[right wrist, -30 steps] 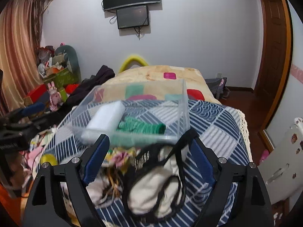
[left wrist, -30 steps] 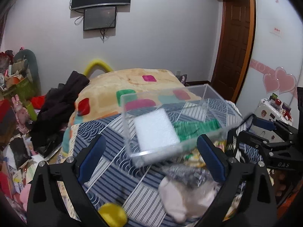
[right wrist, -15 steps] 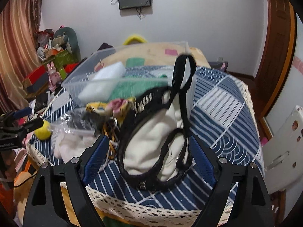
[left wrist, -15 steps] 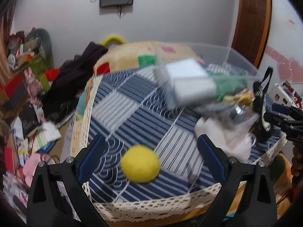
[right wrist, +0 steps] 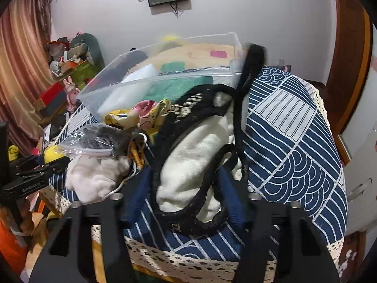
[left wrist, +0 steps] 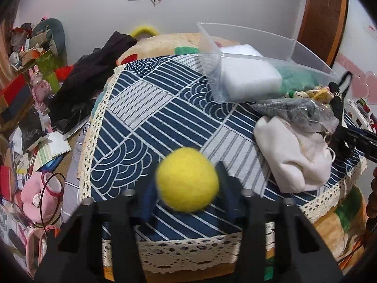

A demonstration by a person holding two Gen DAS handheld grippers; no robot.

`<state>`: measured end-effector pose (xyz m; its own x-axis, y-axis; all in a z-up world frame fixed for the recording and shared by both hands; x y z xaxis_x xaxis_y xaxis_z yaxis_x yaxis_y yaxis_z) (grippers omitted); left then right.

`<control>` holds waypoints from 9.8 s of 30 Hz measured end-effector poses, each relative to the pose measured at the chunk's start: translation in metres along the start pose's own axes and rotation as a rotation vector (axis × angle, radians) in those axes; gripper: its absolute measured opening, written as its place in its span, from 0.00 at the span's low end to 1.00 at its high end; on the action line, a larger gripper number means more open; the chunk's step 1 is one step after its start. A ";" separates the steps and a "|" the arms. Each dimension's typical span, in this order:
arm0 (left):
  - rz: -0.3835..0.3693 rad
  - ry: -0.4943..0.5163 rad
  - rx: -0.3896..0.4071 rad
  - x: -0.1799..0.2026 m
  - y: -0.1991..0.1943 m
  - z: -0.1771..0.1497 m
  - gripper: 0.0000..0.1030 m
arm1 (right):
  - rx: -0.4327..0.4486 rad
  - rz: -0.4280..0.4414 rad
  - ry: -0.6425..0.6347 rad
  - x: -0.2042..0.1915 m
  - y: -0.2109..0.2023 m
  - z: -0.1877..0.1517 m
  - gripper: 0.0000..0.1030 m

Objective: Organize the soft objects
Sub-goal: 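Grasp the yellow felt ball with the left tool while the right tool grasps the black-and-white bag, then lift the ball with the left tool while the right tool carries the bag toward the box, then lower the ball into the box with the left tool while the right tool drops the bag in, then grasp the green-and-yellow sponge with the right tool while the left tool grasps the clear plastic bag, then lower the sponge and plastic bag into the box and open both tools, then grasp the white sock with the left tool while the right tool grasps the floral cloth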

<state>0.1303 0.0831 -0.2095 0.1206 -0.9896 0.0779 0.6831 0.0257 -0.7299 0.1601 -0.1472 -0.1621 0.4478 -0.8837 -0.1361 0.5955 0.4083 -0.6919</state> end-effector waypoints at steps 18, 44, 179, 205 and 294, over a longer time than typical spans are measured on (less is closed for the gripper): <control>-0.054 0.016 0.169 0.022 -0.059 0.041 0.42 | 0.143 -0.034 -0.054 -0.002 -0.052 0.015 0.08; -0.108 0.059 0.214 0.051 -0.067 0.055 0.42 | 0.064 -0.030 -0.012 0.012 -0.024 -0.002 0.08; -0.127 0.101 0.106 0.082 -0.023 0.070 0.99 | 0.116 0.033 -0.040 -0.010 -0.009 0.050 0.83; -0.190 0.145 0.039 0.117 0.015 0.063 0.67 | 0.120 0.077 -0.011 0.001 -0.017 0.026 0.59; -0.129 0.145 0.194 0.096 -0.040 0.086 0.93 | 0.125 0.010 -0.032 0.000 -0.016 0.043 0.86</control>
<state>0.1764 -0.0008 -0.1140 -0.0712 -0.9960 0.0537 0.8133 -0.0892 -0.5750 0.1787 -0.1441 -0.1205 0.4741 -0.8724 -0.1191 0.6681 0.4445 -0.5967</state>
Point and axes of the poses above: each gripper's, at about its wrist camera, not at the fingertips, and y roughly the way its jaws point, x to its right, z to its top, the point moved 7 cm from there along y, roughly the way its jaws point, and after that the axes turned 1 degree about x, right-handed, at the moved point
